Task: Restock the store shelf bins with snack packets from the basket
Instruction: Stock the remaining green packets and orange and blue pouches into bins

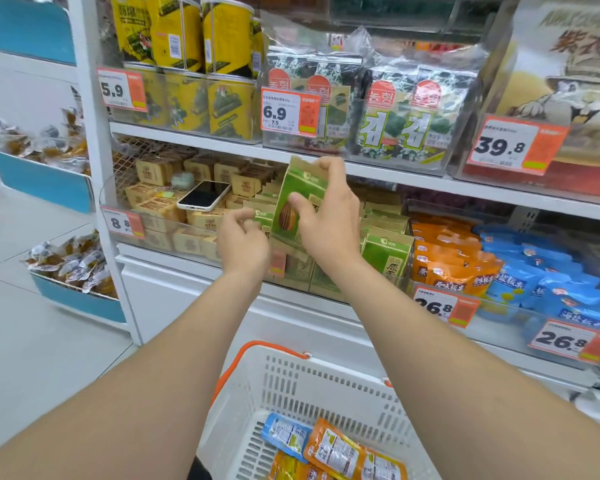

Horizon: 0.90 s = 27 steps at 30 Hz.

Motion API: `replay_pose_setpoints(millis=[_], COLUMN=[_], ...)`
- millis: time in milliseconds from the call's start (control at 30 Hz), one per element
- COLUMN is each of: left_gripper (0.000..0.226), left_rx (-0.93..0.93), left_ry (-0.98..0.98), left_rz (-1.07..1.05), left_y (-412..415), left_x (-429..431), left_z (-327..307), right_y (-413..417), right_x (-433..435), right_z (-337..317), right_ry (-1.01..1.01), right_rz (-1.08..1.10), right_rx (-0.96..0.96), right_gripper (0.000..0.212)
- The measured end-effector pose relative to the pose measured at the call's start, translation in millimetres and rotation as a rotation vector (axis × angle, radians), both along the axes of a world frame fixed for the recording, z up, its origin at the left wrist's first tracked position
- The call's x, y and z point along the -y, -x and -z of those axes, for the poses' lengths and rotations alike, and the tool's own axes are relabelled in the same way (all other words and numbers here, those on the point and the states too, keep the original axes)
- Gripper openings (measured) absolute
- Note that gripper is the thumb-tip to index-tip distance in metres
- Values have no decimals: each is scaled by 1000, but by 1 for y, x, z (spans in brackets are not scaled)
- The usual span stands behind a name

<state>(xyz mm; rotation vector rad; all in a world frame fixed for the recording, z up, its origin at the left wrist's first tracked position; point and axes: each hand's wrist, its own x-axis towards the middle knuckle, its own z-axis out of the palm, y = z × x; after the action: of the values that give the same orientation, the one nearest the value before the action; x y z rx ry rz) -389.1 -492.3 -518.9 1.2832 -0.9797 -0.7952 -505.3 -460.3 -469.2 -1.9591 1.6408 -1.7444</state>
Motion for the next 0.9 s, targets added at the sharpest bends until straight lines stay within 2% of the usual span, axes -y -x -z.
replay_pose_setpoints(millis=[67,200,367,500,567,667,800,900], left_gripper=[25,46,62,66,65,72,81,96], left_rx=[51,274,505,638,669,669,681,668], left_ry=[-79,-184,-196,-187,-175,-139,-105,-54], left_rz=[4,34,98,129,119,123,110,103], left_y=[-9,-20,-25,-27,-27,-25,-23,-23], left_x=[9,14,18,22,23,25,29,30], left_z=[10,22,32,38,40,42,46,48], right_y=[-6,-16,-29,-32,-34,-35,-36,-40], right_x=[9,27,44,53,59,65,72,76], right_z=[1,11,18,27,30,26,19,22], right_ry=[84,55,35,-44,-94,-79,-91,-209], right_rz=[-26,-118,-165,-129,3,161,187,196], right_rx=[40,32,-22,-198,-334,-435,-488,-554], right_gripper=[39,39,40,38,34,30,32,40])
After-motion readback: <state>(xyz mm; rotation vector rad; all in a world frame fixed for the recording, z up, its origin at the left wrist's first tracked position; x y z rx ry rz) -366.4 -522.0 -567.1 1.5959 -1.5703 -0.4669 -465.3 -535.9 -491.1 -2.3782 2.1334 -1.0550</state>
